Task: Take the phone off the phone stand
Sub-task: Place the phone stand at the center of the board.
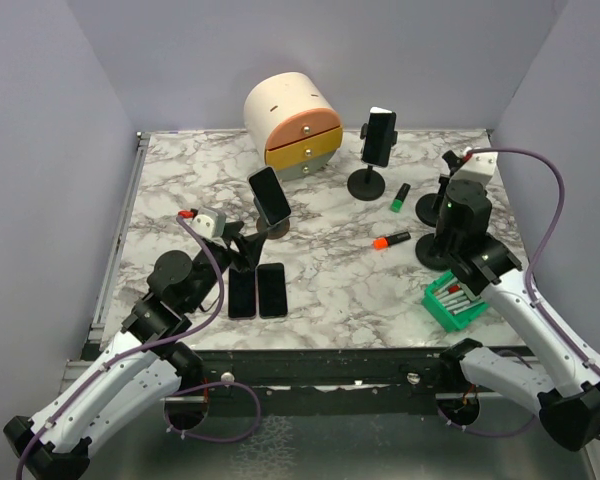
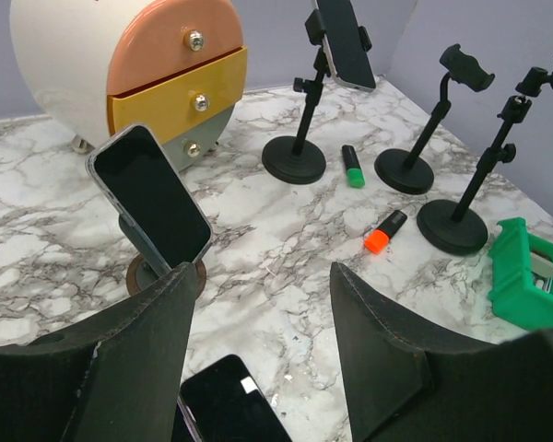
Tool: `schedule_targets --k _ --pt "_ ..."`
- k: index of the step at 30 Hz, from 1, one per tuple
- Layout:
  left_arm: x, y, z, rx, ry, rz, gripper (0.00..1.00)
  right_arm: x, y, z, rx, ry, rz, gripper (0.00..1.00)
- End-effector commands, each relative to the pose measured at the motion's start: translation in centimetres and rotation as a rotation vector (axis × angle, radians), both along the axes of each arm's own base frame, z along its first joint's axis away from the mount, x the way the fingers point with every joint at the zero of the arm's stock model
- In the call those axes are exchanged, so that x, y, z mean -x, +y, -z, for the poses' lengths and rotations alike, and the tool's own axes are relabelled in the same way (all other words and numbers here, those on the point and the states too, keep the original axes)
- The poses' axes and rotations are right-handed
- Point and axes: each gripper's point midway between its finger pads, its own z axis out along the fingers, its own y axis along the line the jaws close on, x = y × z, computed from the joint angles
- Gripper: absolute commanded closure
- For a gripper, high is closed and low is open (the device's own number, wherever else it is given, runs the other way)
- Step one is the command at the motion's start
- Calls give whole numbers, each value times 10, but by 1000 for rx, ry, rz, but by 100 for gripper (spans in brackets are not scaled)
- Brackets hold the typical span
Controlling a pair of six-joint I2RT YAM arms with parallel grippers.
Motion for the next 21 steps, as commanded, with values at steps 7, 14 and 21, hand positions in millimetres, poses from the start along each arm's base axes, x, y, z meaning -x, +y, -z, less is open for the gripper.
schedule_targets --k 7,14,21 --pt "5 -8 -1 21 -4 52 39 -5 -43 -21 -114 -193 173 100" --pt "6 -8 -2 23 -7 54 39 -14 -46 -15 -102 -182 192 100" --pt "7 -9 -2 24 -6 61 39 -16 -43 -4 -100 -144 184 100"
